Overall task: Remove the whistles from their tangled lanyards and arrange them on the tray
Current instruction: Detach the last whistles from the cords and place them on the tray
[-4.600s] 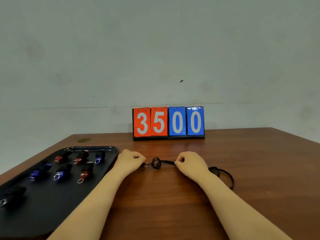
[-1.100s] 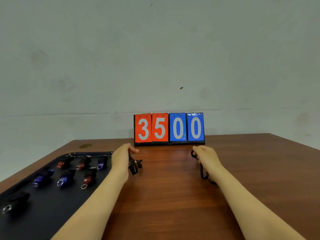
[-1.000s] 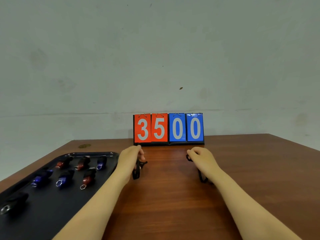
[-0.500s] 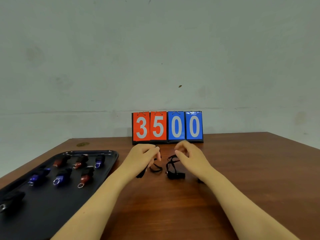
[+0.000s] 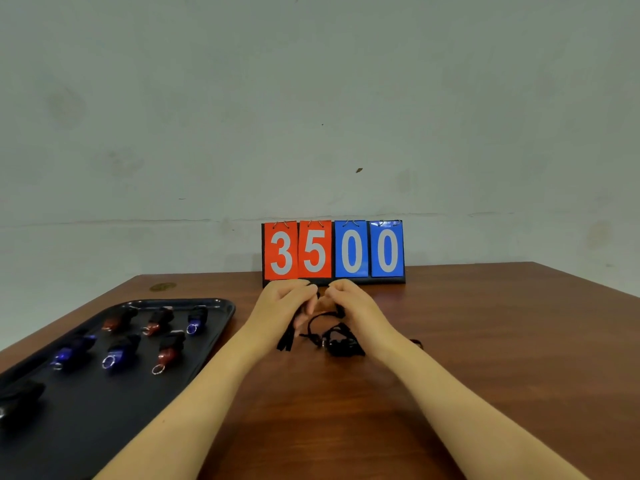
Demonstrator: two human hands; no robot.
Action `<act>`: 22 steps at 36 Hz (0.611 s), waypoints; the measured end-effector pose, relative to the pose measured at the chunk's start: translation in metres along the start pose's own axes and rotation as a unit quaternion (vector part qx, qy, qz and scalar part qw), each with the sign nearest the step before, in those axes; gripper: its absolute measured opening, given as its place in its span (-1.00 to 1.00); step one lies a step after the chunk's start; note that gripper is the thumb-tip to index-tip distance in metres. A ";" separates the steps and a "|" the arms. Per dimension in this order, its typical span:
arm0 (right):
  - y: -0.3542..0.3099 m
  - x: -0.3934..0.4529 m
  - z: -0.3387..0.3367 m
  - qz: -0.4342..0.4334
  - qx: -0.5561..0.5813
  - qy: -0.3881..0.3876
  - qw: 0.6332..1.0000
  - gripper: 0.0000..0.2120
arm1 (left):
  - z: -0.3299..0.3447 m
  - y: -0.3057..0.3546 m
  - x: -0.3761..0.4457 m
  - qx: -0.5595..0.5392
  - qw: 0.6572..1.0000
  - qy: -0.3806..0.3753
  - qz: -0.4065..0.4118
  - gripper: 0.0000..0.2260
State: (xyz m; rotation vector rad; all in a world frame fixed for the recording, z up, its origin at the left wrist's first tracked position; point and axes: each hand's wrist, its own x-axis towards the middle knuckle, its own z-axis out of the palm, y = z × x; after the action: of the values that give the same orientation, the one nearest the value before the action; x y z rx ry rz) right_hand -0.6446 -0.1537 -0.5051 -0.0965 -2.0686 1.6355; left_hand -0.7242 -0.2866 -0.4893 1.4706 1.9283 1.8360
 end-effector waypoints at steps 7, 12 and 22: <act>-0.002 -0.007 0.002 0.003 -0.019 -0.069 0.997 -0.68 | 0.000 -0.001 0.001 -0.013 1.000 0.019 -0.012 -0.61; -0.007 -0.005 -0.001 0.027 -0.013 -0.035 0.999 -0.60 | -0.004 -0.005 0.006 -0.020 0.997 0.054 -0.058 -0.62; -0.009 -0.006 -0.007 0.031 -0.066 0.006 0.997 -0.72 | -0.001 -0.009 0.008 0.015 0.993 0.081 -0.089 -0.66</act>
State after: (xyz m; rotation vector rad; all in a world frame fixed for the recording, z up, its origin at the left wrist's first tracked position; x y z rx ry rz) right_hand -0.6338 -0.1517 -0.4975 -0.2169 -2.1838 1.5284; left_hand -0.7341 -0.2807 -0.4924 1.1448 2.0923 1.9050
